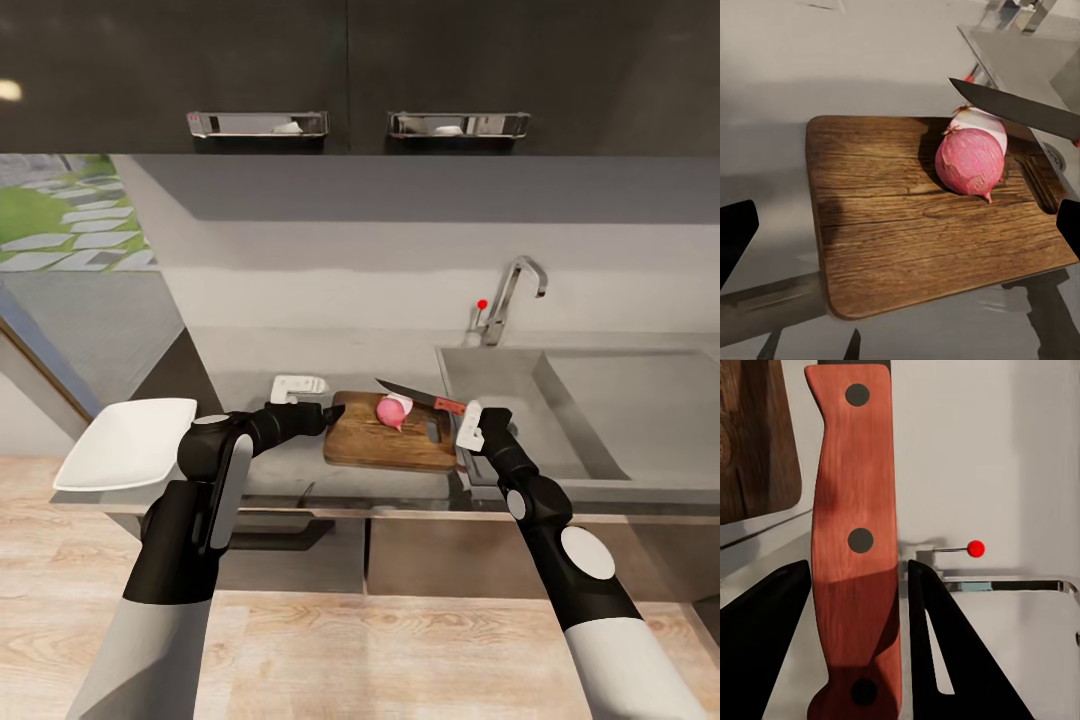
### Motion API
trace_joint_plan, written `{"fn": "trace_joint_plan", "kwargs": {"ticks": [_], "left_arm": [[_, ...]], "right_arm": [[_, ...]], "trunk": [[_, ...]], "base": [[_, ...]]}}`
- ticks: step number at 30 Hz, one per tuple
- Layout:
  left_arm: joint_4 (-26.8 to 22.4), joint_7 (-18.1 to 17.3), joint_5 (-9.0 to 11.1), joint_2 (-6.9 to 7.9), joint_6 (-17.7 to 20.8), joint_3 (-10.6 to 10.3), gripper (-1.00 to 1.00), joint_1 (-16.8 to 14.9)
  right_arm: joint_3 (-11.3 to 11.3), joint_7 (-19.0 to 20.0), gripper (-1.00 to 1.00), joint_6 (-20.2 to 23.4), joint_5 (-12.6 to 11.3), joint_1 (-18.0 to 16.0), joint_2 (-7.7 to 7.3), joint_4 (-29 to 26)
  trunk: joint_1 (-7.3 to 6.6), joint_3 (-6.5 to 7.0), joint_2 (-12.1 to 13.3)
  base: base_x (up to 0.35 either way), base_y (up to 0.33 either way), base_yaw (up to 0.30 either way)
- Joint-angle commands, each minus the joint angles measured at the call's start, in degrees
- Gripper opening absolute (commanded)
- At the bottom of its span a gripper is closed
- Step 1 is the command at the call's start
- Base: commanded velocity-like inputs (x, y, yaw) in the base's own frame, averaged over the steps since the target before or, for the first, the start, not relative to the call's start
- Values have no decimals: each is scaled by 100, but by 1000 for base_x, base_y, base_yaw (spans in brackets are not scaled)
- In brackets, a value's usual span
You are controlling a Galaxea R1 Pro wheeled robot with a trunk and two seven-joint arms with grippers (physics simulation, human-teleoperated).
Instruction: In the kitchen, take the Vidalia onion out of the sink, dice it on the chopping board with the paring knife, put the diced onion into the bowl on the countertop, then place both the paring knife and the chopping board into the sink.
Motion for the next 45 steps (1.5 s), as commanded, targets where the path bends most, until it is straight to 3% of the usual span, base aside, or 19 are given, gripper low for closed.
{"fn": "trace_joint_plan", "kwargs": {"ticks": [1,23,45], "left_arm": [[-4,4,23,-2,33,4,100,-5],[-4,4,23,-2,33,4,100,-5],[-4,4,23,-2,33,4,100,-5]], "right_arm": [[1,21,-100,-14,45,-4,-2,-8],[1,21,-100,-9,45,2,-2,-8],[1,21,-100,-11,45,-1,-2,-8]], "trunk": [[3,-15,-11],[3,-148,-11],[3,-151,-11]], "base": [[0,0,0],[0,0,1],[0,0,1]]}}
